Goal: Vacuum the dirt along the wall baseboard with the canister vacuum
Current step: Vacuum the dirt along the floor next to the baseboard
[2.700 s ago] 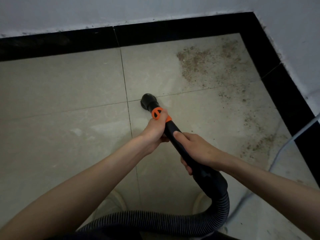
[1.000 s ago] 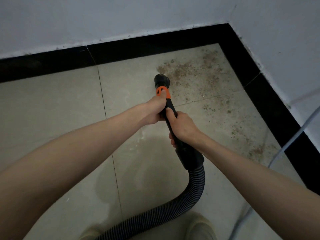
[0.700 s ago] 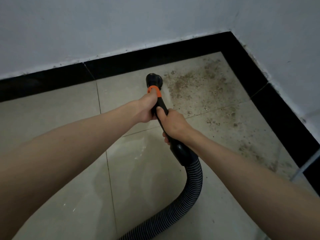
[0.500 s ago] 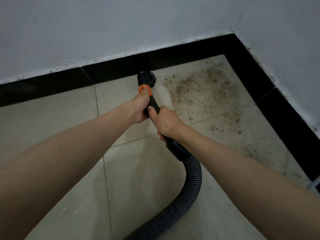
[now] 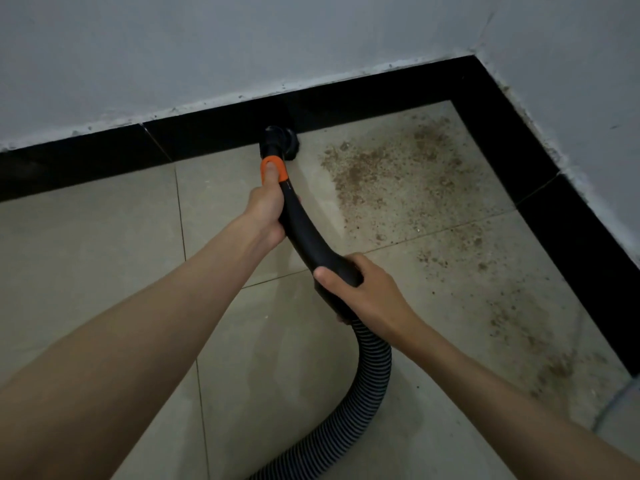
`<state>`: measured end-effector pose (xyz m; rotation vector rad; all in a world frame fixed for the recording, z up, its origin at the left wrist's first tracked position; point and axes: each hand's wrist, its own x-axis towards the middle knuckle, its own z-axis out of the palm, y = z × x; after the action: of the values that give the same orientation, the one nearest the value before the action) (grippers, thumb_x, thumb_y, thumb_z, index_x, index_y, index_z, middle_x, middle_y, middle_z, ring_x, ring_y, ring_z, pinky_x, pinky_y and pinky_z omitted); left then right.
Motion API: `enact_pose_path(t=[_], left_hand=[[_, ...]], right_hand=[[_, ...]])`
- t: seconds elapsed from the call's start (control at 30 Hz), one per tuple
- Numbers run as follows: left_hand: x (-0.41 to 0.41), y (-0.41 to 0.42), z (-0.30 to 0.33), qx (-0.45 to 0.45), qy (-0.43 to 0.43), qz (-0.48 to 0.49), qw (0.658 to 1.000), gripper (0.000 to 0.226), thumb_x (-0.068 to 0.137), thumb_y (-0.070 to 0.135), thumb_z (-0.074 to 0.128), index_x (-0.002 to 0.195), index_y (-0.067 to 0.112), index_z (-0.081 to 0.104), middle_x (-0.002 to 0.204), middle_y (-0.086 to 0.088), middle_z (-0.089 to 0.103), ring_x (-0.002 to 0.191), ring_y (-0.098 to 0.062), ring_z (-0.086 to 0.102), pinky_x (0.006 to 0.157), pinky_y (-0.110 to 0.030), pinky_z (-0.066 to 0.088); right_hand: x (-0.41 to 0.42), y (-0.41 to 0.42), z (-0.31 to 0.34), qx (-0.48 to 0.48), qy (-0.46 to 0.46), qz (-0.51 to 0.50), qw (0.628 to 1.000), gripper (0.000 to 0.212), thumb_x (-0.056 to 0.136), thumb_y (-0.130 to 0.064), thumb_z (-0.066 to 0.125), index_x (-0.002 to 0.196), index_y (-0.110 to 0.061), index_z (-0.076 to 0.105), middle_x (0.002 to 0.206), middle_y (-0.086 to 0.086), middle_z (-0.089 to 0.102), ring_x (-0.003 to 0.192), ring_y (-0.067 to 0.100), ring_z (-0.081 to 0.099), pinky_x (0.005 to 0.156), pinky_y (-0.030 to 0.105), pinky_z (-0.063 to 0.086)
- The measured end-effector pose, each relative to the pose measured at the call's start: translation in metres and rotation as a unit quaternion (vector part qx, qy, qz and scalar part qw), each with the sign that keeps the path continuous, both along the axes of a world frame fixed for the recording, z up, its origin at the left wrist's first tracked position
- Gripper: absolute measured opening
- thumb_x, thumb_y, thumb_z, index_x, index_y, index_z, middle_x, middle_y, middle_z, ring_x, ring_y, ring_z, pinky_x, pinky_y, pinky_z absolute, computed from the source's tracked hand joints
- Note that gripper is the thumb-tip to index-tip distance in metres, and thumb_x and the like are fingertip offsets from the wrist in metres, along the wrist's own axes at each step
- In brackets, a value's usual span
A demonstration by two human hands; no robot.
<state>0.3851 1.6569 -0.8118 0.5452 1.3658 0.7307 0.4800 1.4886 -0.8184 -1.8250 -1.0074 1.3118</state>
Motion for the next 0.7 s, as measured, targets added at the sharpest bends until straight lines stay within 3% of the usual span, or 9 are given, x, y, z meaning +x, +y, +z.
enact_pose_path(t=[0.13,0.2,0.33,0.5,0.6,0.7], left_hand=[[0.004,-0.002,-0.002,0.005,-0.003,0.001,1.000,0.046,0.094,0.055,0.043,0.085,0.011,0.052,0.071,-0.004,0.054,0.063,-0.016,0.053,0.072,-0.031,0.050],[0.002,-0.001,-0.002,-0.002,-0.018,-0.007,1.000,0.048,0.093,0.057,0.045,0.087,0.010,0.054,0.071,-0.005,0.055,0.063,-0.017,0.054,0.070,-0.031,0.050],[-0.010,-0.001,-0.003,-0.025,-0.064,-0.018,0.997,0.050,0.090,0.058,0.048,0.097,0.009,0.056,0.066,-0.004,0.056,0.057,-0.016,0.056,0.060,-0.027,0.051],[-0.018,-0.002,-0.004,-0.034,-0.130,-0.009,0.991,0.051,0.090,0.058,0.048,0.105,0.009,0.049,0.065,-0.003,0.053,0.053,-0.015,0.054,0.053,-0.023,0.051],[-0.016,-0.001,-0.002,-0.035,-0.116,-0.012,0.993,0.052,0.090,0.059,0.048,0.100,0.009,0.051,0.069,-0.004,0.053,0.058,-0.015,0.054,0.058,-0.026,0.051],[-0.012,-0.002,-0.003,-0.036,-0.051,-0.024,0.998,0.052,0.090,0.061,0.046,0.094,0.009,0.054,0.074,-0.004,0.057,0.066,-0.016,0.056,0.065,-0.030,0.050]], right_hand=[[-0.008,-0.014,-0.004,0.007,-0.035,-0.082,0.996,0.064,0.056,-0.080,0.059,0.096,-0.031,0.056,0.083,-0.007,0.065,0.065,0.011,0.067,0.063,0.037,0.060],[-0.010,-0.013,-0.004,0.023,-0.030,-0.085,0.996,0.060,0.055,-0.080,0.059,0.089,-0.030,0.056,0.077,-0.006,0.064,0.058,0.008,0.064,0.052,0.031,0.056],[-0.002,-0.005,0.002,0.008,0.103,-0.039,0.994,0.062,0.061,-0.074,0.069,0.084,-0.016,0.061,0.061,-0.002,0.062,0.042,0.012,0.057,0.041,0.024,0.046],[0.015,0.004,0.009,-0.087,0.249,0.084,0.961,0.069,0.068,-0.074,0.062,0.082,-0.007,0.059,0.054,0.007,0.056,0.038,0.016,0.051,0.040,0.022,0.044],[0.020,0.007,0.008,-0.126,0.291,0.095,0.944,0.077,0.064,-0.077,0.062,0.090,-0.005,0.057,0.056,0.008,0.054,0.039,0.017,0.049,0.041,0.022,0.044],[0.021,0.001,0.000,-0.098,0.232,0.048,0.967,0.087,0.059,-0.079,0.065,0.099,-0.002,0.060,0.061,0.013,0.062,0.041,0.019,0.054,0.043,0.024,0.046]])
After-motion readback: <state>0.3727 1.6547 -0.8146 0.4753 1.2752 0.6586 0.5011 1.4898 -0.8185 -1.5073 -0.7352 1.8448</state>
